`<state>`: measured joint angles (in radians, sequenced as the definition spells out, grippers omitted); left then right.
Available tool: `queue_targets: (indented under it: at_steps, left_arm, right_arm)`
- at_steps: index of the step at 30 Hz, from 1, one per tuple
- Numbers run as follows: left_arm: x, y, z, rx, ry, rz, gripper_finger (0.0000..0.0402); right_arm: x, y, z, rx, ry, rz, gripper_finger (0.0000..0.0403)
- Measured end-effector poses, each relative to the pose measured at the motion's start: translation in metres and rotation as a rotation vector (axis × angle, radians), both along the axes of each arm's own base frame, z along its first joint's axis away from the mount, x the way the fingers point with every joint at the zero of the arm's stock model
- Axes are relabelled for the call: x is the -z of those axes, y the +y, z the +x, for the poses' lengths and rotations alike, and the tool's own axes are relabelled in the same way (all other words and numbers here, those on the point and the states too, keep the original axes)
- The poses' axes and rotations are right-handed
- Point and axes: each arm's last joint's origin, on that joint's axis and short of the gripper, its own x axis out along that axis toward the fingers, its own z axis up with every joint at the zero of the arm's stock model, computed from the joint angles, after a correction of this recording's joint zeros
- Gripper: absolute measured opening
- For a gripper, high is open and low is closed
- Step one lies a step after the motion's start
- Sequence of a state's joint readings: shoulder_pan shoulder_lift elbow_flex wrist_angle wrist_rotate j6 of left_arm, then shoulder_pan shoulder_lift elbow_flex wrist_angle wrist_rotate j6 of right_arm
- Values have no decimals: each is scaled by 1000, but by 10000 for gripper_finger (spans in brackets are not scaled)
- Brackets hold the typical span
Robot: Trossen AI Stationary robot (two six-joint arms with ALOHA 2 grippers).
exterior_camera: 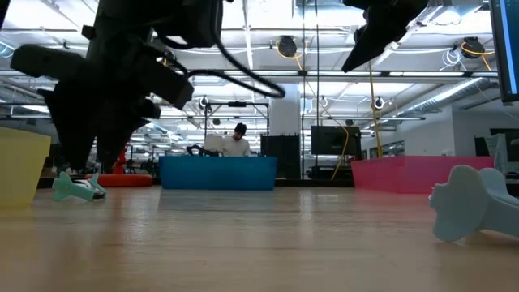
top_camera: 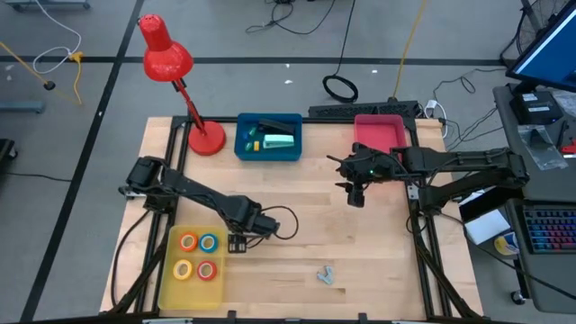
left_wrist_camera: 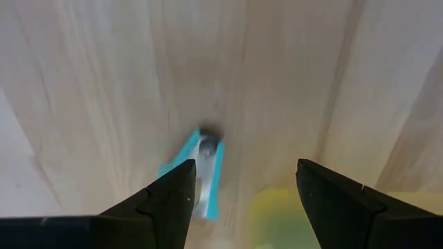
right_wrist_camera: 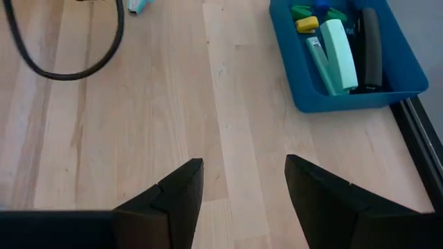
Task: Pick and place Stapler, Stapler remover, tape
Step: Put the light blue staple remover into the pink bin
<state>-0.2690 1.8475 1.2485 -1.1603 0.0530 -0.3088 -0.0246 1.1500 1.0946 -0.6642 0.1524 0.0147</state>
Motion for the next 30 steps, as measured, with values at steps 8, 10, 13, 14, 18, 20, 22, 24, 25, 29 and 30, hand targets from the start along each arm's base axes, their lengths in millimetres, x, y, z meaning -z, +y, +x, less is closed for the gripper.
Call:
queue_targets:
  at_steps: [8,10,13,14,18,20,22,24,25,29,30]
  left_arm:
    - [15,7,-11,-12,64,15,250]
    - [19,10,-12,-14,60,15,250]
    - [21,15,-12,-28,50,15,250]
    - [22,16,-11,-28,43,14,249]
    - [23,21,-8,-13,20,4,220]
    - [23,24,-6,-2,11,0,190]
    - [23,25,-5,11,-3,-5,156]
    - [23,28,-3,18,-18,-8,121]
    - [23,28,-2,22,-24,-9,104]
    - [26,31,-2,26,-50,-17,48]
    - [27,32,-2,25,-51,-20,37]
  right_arm:
    - [0,0,0,0,-2,-1,197]
    - [0,0,0,0,-2,-1,196]
    - [0,0,0,0,-2,0,197]
    - [0,0,0,0,-2,0,196]
    - [0,0,0,0,-2,0,197]
    - [0,0,0,0,-2,0,196]
    - [0,0,0,0,-2,0,196]
    - [0,0,0,0,-2,0,197]
    - [0,0,0,0,-2,0,196]
    - [0,0,0,0,-2,0,197]
    - [0,0,0,0,-2,0,197]
